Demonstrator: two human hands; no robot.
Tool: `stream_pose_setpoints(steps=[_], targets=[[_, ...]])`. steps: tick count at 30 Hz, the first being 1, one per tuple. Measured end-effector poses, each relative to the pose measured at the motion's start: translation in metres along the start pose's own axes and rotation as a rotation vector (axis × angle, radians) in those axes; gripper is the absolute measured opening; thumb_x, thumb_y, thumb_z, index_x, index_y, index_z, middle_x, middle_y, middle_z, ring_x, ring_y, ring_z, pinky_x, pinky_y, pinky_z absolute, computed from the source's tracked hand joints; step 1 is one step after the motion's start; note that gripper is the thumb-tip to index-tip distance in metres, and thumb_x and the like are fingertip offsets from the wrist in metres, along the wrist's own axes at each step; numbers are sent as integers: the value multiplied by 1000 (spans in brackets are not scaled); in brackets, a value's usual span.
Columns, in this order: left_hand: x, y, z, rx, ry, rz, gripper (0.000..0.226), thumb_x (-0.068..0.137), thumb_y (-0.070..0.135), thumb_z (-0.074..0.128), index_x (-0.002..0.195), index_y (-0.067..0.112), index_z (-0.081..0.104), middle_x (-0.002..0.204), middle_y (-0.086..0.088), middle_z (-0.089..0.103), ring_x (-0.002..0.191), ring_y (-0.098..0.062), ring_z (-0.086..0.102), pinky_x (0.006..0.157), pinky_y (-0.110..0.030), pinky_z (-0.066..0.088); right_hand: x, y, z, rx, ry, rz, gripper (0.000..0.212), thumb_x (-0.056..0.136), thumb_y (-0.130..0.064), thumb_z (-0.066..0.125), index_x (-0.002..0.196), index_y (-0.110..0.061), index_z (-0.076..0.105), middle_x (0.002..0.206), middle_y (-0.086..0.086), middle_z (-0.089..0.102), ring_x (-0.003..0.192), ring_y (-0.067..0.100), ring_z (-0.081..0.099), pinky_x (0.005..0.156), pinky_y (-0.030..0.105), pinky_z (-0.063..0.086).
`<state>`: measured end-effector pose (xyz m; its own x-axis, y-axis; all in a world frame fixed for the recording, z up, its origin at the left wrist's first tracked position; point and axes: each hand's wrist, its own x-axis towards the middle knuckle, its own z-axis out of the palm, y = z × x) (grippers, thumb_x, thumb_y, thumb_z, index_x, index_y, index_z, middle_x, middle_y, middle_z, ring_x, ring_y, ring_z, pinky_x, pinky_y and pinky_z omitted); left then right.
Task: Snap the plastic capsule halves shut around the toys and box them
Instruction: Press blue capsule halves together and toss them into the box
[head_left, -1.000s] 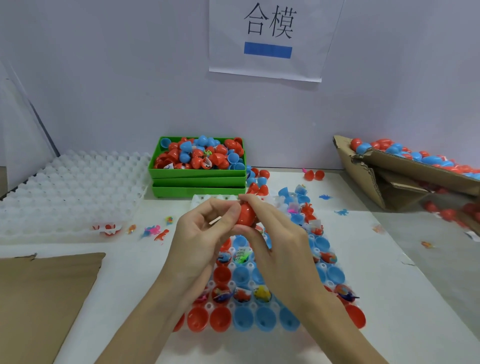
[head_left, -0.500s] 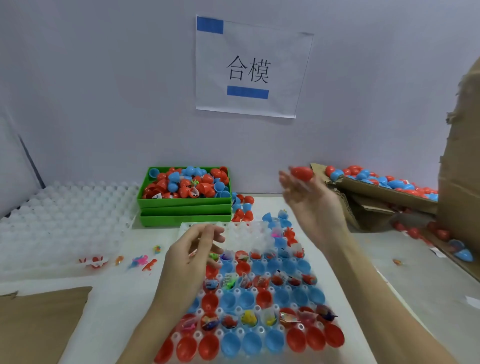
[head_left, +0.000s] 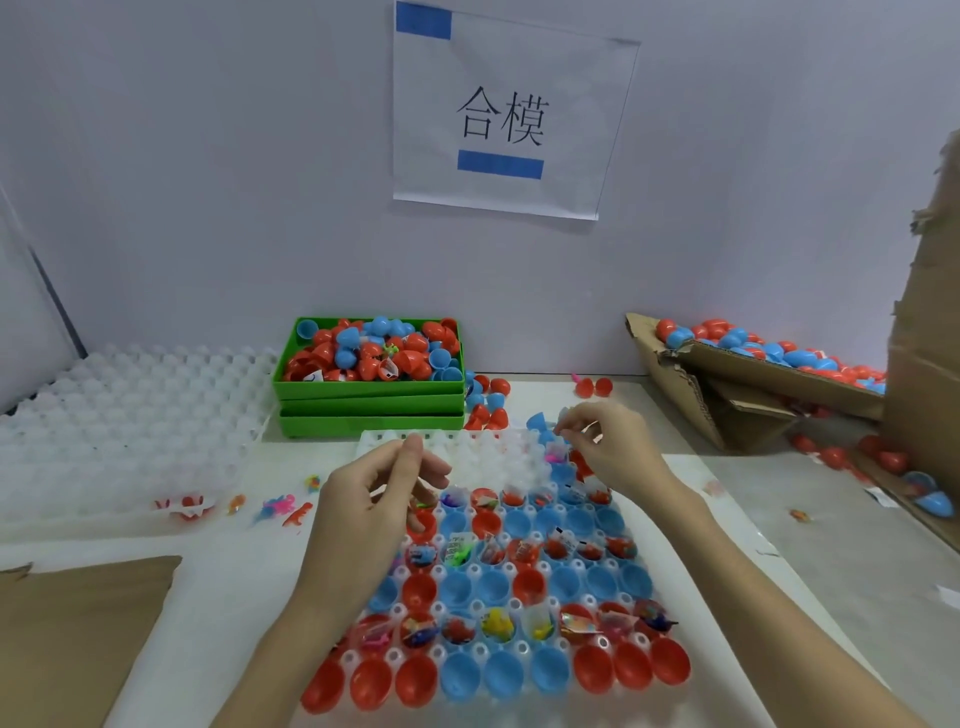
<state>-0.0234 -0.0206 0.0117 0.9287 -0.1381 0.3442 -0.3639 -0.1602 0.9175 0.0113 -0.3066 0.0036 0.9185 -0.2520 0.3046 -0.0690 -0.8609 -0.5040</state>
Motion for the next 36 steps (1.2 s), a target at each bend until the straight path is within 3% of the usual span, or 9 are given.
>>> stream_pose_setpoints(steps=[5,10,16,20,25,27,30,33,36], targets=[[1,1,-2,0,-1,-1,39,107,36,47,85,22,76,84,7,77,78,-13,72,67,-27,61,-4,-9,-12,-166,-141,-64,16,100,-12,64,103,-22,76,104,-1,64,87,12,58,71,20,47],[1,3,-3,4,-14,2,41,107,38,46,84,22,76,82,8,76,76,-13,72,66,-29,62,-21,-9,-26,-383,-359,-135,19,102,-19,63,110,-27,78,101,-6,54,95,11,46,71,20,33],[-2,8,-1,47,-56,1,43,100,47,43,83,25,76,80,14,75,80,-7,72,72,-25,59,-27,-19,-32,-364,-313,-139,15,98,-22,69,110,-26,78,111,-1,57,99,16,56,84,26,50],[-1,8,-1,60,-71,-1,41,102,43,46,83,24,76,79,16,75,79,-4,71,72,-25,59,-30,-27,-35,-240,-201,-128,13,99,-17,68,107,-21,77,110,0,61,94,15,61,85,30,57],[-1,4,-1,112,-96,14,17,103,26,61,93,25,75,85,15,75,84,-6,71,76,-30,62,-47,-44,-35,5,-62,-186,12,96,-11,70,100,-20,78,107,-6,63,84,3,59,70,7,45],[-2,4,0,105,-100,6,11,100,26,66,108,25,73,97,15,75,92,-6,72,79,-22,60,-60,-58,-34,166,-38,-263,13,94,-10,72,97,-21,78,106,-9,66,91,3,61,74,12,49],[-2,5,3,-37,-152,-97,25,102,29,63,126,25,66,109,8,74,92,-7,76,77,-14,57,-81,-86,-26,303,-109,-397,15,93,-9,74,98,-22,80,106,-13,69,98,6,64,77,18,53],[-2,4,1,-93,-115,-124,22,104,25,62,123,27,71,108,10,76,93,-1,75,75,-9,55,-87,-101,-20,433,-207,-472,17,95,-12,73,106,-22,80,108,-11,71,100,12,68,78,21,56],[3,-1,-6,-204,-33,-201,17,101,23,67,114,29,77,104,9,79,99,-6,75,81,-18,59,-67,-89,-23,578,-168,-334,24,99,-10,68,120,-19,75,108,-8,76,98,13,73,82,30,62]])
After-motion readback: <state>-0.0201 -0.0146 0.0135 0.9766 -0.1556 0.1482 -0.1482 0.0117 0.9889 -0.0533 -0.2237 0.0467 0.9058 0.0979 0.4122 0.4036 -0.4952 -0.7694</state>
